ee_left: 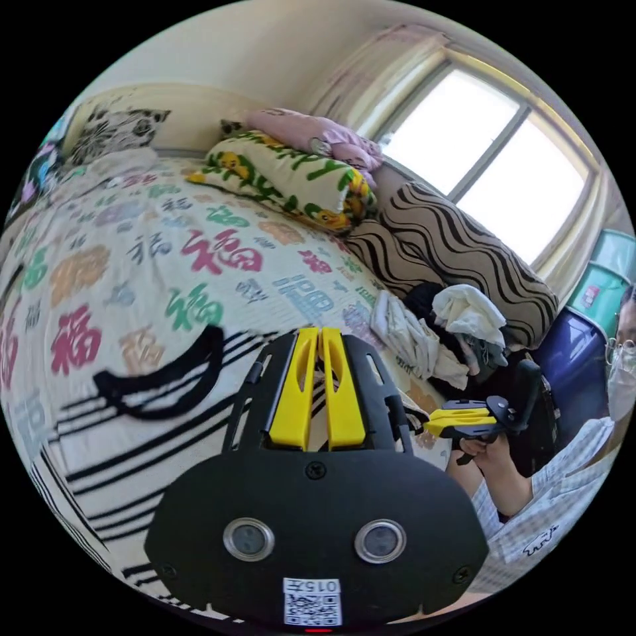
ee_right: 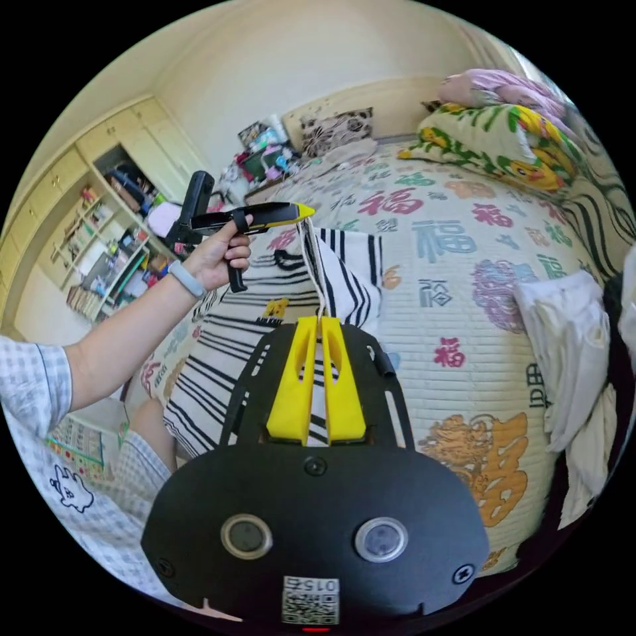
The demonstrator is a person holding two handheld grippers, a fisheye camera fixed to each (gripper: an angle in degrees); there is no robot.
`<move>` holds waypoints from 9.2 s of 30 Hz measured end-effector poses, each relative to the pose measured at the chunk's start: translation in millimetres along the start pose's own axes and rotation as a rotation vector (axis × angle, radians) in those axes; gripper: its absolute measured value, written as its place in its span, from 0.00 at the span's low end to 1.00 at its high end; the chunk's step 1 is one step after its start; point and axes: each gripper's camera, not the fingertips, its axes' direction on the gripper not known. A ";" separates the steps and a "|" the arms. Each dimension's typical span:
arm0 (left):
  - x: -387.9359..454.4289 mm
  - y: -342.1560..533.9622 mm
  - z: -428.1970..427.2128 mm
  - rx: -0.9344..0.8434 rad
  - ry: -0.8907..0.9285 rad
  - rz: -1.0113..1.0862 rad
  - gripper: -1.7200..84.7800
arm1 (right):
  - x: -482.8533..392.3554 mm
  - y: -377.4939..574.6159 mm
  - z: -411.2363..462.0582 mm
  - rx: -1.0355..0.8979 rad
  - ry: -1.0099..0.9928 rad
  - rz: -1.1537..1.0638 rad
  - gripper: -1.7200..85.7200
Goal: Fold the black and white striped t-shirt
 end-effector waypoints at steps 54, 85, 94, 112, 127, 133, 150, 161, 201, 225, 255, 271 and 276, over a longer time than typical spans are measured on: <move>174.9 -18.3 42.7 -0.223 -0.395 0.098 0.01 | 31.1 -24.2 80.6 0.111 -0.269 0.659 0.01; 125.3 267.2 -434.7 0.302 -0.609 -0.527 0.10 | -403.4 -241.5 148.3 -0.341 -0.015 -0.370 0.01; 55.0 272.9 -450.4 0.215 -0.631 -0.577 0.11 | -575.3 -358.8 283.6 -0.476 0.005 -0.528 0.03; 41.4 286.2 -462.0 0.181 -0.440 -0.547 0.05 | -697.3 -464.0 486.5 -0.661 0.360 -0.575 0.03; 119.5 313.0 -461.0 0.220 -0.609 -0.298 0.01 | -678.1 -484.5 404.5 -0.520 0.194 -0.616 0.01; 228.0 295.1 -424.4 0.241 -0.884 0.098 0.01 | -551.0 -486.2 270.5 -0.256 0.117 -0.377 0.01; 119.7 220.5 -336.7 0.107 -0.437 -0.313 0.11 | -322.7 -408.0 220.4 -0.346 -0.055 -0.003 0.02; 195.1 235.4 -351.3 0.237 -0.593 -0.127 0.03 | -279.4 -417.9 211.6 -0.357 -0.131 0.009 0.02; 209.2 220.3 -433.5 0.008 0.084 0.132 0.02 | -291.4 -476.1 269.4 -0.946 0.178 -0.298 0.01; 87.8 143.2 -484.0 0.189 -0.029 -0.446 0.01 | -320.4 -616.5 351.2 -0.774 0.057 -0.257 0.01; 184.4 130.2 -412.5 0.075 -0.010 -0.072 0.01 | -310.1 -536.9 259.7 -0.711 -0.065 -0.312 0.01; 167.1 105.0 -397.7 0.037 -0.190 -0.031 0.07 | -224.5 -455.2 130.7 -0.530 0.193 -0.273 0.03; 130.7 17.6 -348.5 -0.108 -0.296 0.033 0.10 | -188.3 -475.7 121.0 -0.493 0.256 -0.233 0.10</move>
